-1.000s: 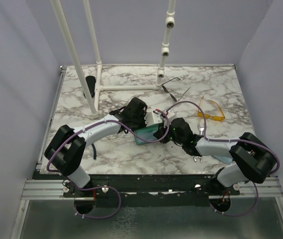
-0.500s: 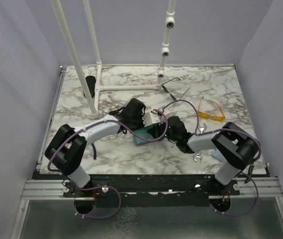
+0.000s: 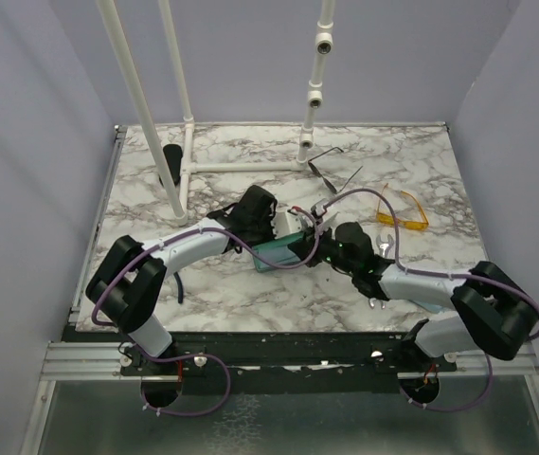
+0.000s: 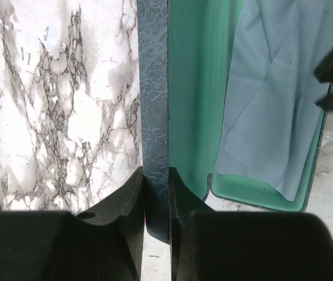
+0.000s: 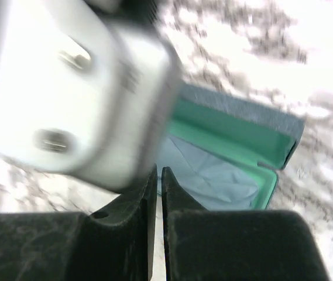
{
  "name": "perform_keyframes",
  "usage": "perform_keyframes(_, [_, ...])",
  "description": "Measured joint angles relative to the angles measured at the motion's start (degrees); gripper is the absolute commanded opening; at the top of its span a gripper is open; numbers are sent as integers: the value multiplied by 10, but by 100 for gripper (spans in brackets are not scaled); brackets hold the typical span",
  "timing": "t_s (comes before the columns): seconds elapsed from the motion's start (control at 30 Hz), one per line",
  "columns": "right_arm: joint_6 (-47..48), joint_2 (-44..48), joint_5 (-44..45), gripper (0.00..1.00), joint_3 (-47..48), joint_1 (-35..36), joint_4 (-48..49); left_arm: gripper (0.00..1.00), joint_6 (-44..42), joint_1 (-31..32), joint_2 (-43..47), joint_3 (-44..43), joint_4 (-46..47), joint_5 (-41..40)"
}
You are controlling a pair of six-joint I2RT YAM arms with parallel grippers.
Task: Organize the sunglasses
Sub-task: Adjust the glasses cleaning cloth in the sunglasses case, then place the sunglasses case at the center of the board.
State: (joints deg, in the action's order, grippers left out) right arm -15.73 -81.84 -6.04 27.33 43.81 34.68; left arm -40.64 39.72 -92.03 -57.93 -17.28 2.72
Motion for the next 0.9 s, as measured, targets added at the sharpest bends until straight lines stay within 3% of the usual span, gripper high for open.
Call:
perform_keyframes(0.33, [4, 144, 25, 22, 27, -60, -105, 0, -25, -8, 0, 6, 19, -6])
perform_keyframes(0.47, [-9, 185, 49, 32, 28, -153, -160, 0, -35, -8, 0, 10, 25, -6])
perform_keyframes(0.57, [-16, 194, 66, 49, 42, -213, -196, 0, -43, -9, 0, 12, 30, -6])
perform_keyframes(0.67, [-13, 161, 71, 63, 84, -269, -229, 12, -50, -9, 0, 13, 30, -5])
perform_keyframes(0.73, [2, 106, 70, 83, 134, -293, -245, 18, -53, -9, 0, 13, 30, -4])
perform_keyframes(0.9, [92, -81, 26, 81, 300, -303, -289, 34, -59, -9, 0, 13, 29, -2])
